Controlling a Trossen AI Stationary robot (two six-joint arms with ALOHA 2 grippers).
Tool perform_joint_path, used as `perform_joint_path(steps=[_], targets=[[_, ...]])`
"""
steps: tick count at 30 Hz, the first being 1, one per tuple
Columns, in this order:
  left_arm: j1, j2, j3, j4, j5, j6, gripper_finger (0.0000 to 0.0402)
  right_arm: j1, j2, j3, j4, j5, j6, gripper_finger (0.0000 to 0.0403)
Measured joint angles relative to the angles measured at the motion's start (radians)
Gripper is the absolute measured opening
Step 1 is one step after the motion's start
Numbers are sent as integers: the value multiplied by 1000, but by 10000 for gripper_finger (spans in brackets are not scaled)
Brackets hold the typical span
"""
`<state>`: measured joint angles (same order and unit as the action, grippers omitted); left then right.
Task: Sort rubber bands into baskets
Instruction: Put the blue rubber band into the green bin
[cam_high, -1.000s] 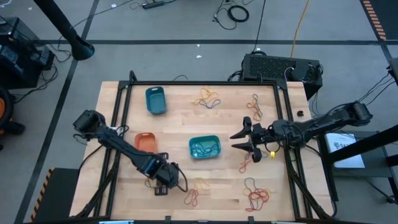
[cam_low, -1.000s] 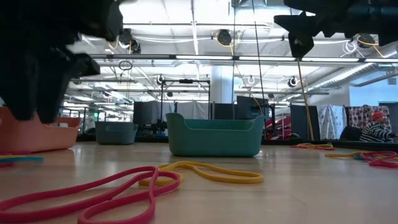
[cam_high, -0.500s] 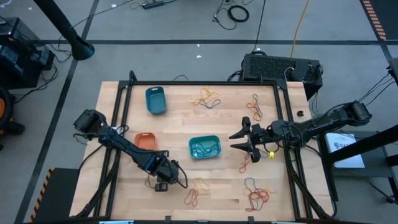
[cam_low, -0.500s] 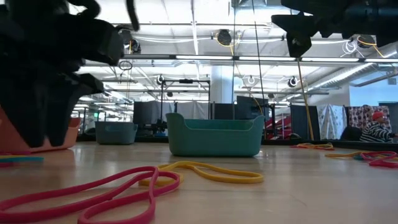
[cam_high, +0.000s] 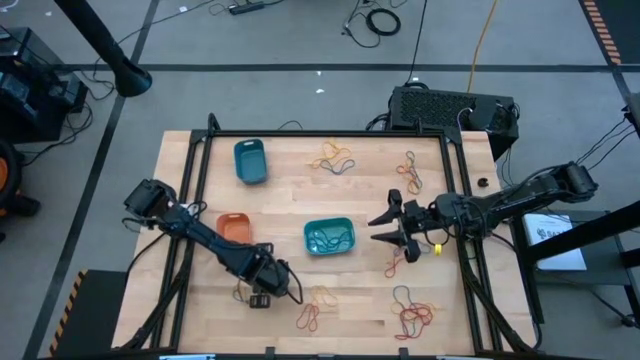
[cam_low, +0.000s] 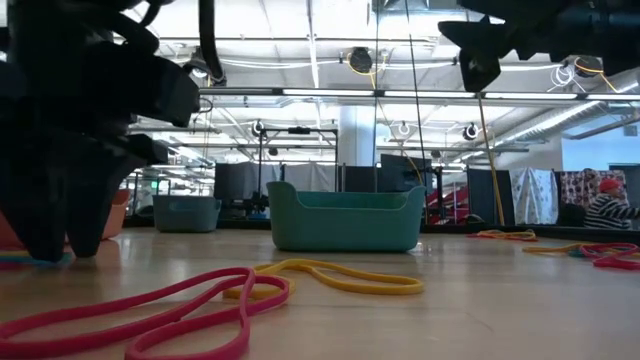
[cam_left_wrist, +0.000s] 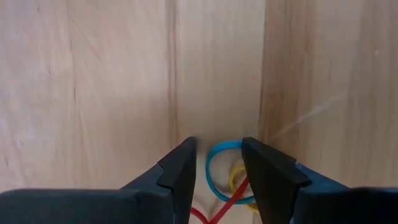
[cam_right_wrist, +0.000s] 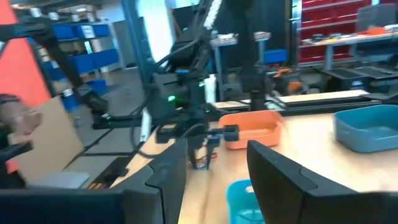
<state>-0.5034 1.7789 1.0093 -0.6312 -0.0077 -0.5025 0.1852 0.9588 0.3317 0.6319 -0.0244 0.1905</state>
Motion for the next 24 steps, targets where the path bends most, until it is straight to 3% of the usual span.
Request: perform_joint_path(steps=[7,15,24], targets=[[8,2,0,-6,33,18,123,22,59,49,4,-32,-35,160],[12,3,-1,-8,64,14,13,53,178,148,-50,-34,-83,160],[17,-38,46,-46,42,38,8,53,293,235,-112,-33,-106,160]])
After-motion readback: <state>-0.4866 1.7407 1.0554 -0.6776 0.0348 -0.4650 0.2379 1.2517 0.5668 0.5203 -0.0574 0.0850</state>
